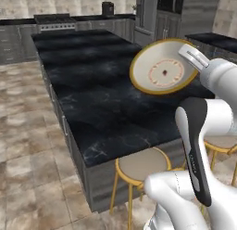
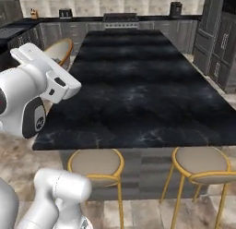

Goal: Pick up the bowls from the cabinet and place each bowl in front of a stool on the dining counter.

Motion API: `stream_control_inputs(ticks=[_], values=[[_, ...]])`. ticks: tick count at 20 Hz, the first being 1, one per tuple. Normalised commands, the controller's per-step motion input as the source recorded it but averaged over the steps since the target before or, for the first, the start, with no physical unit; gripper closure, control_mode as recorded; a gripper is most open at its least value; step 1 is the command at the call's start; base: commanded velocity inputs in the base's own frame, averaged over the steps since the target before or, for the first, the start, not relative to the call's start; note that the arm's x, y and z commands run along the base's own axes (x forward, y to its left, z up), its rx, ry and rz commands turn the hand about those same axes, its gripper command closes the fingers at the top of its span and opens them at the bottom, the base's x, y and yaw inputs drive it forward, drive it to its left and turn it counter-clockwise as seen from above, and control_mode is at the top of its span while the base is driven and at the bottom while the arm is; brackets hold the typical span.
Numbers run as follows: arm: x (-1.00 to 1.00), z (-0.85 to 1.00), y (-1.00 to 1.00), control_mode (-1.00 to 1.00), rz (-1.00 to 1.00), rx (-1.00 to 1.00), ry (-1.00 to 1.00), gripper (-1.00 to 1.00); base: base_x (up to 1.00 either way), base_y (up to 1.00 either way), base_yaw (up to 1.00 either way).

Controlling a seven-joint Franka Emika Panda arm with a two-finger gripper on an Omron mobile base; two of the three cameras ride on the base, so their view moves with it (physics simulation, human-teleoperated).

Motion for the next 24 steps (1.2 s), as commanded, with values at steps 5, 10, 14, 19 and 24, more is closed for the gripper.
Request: stream_control_inputs(ticks=[5,10,14,19,24], values=[[0.0,0.0,0.0,1.0,0.0,0.0,0.0,1.0,0.86,-0.54,0.53],[0.0,0.0,0.0,1.0,0.0,0.0,0.0,1.0,0.69,-0.48,0.5],[0.0,0.0,0.0,1.0,0.0,0.0,0.0,1.0,0.59,-0.4,0.47],[0.36,-0.02,-0.15,-1.0,0.15,0.01,0.01,1.0,0.26,-0.11,0.16],[0.35,0.0,-0.26,-1.0,0.01,0.0,0.0,1.0,0.0,0.0,0.0]])
